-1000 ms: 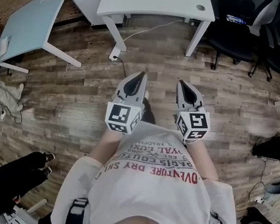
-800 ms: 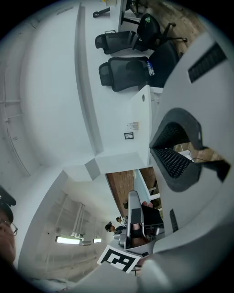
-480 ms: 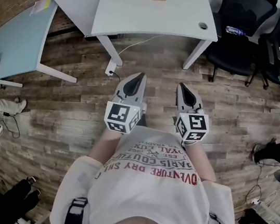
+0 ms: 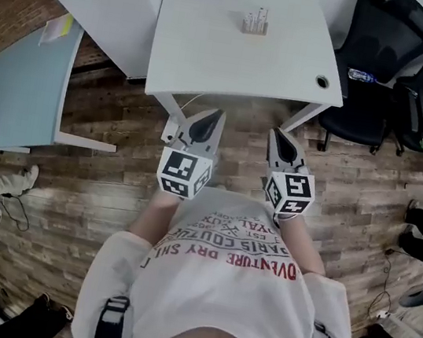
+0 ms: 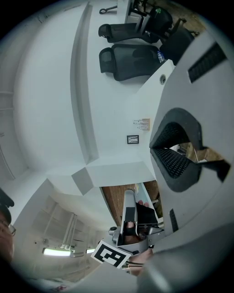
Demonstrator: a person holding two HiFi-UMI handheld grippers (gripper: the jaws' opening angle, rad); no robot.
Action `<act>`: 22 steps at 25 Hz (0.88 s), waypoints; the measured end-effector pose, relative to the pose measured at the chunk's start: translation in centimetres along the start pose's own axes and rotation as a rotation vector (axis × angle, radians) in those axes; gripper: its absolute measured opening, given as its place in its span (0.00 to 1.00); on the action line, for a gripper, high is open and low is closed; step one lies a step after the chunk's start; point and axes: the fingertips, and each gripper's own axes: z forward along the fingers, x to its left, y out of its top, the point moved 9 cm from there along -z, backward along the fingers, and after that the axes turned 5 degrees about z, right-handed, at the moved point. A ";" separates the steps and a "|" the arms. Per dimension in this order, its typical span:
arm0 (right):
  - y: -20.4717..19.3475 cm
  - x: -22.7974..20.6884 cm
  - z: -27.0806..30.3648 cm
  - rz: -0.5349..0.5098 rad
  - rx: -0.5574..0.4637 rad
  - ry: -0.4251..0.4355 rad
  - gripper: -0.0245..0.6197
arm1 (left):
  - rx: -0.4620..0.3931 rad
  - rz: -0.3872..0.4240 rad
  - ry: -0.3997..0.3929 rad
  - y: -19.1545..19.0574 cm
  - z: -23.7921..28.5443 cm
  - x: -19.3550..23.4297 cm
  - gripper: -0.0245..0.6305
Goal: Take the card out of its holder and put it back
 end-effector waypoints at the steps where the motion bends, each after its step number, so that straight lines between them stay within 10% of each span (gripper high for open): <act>1: 0.3 0.0 0.9 -0.001 0.002 -0.002 0.07 | 0.001 -0.005 0.000 0.1 0.5 0.8 0.08; 22: 4.1 -11.0 17.5 0.031 0.059 0.126 0.07 | 0.097 -0.056 0.131 -0.1 13.6 8.4 0.08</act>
